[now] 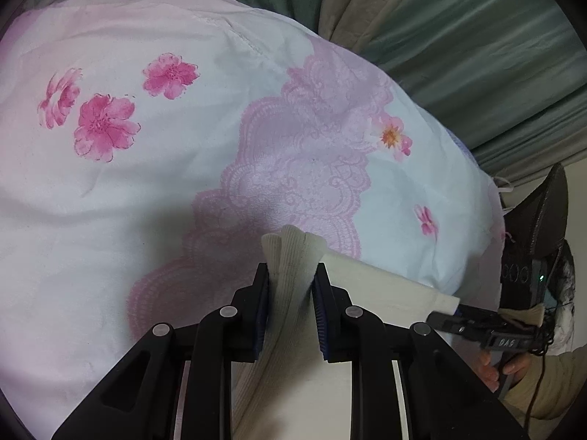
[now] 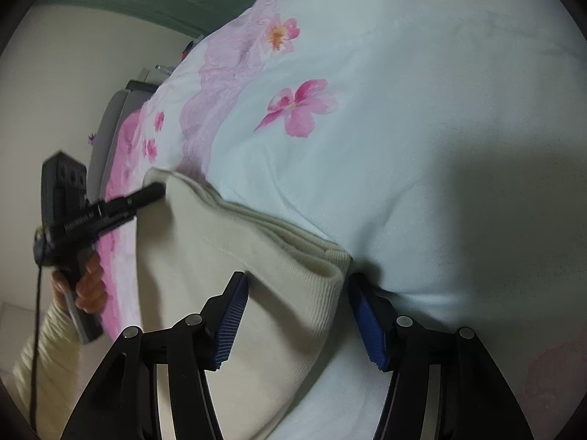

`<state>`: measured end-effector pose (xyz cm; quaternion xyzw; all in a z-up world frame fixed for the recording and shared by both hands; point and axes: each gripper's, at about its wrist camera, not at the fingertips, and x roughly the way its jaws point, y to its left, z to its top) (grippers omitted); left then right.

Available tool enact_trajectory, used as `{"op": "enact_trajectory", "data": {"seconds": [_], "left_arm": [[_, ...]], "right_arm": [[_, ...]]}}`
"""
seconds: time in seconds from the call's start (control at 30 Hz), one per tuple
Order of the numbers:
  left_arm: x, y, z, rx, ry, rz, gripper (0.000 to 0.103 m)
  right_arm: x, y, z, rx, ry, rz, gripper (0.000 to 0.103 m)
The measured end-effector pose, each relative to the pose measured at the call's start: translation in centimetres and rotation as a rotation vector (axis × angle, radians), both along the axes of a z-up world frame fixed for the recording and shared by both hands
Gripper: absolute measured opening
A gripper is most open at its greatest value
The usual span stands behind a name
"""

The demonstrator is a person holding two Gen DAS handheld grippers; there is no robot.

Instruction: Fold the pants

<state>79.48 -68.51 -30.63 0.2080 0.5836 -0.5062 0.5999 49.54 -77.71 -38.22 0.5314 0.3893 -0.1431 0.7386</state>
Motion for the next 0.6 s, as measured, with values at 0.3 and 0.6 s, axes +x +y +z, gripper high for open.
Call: {"op": "enact_trajectory", "data": {"seconds": [0.3, 0.6], "left_arm": [[-1.3, -0.3, 2.4, -0.063, -0.032, -0.004, 0.021], [-1.9, 0.0, 3.5, -0.019, -0.090, -0.006, 0.021]], "right_arm": [[-0.4, -1.2, 1.5, 0.033, -0.012, -0.020, 0.017], [0.8, -0.2, 5.4, -0.134, 0.091, 0.103, 0.016]]}}
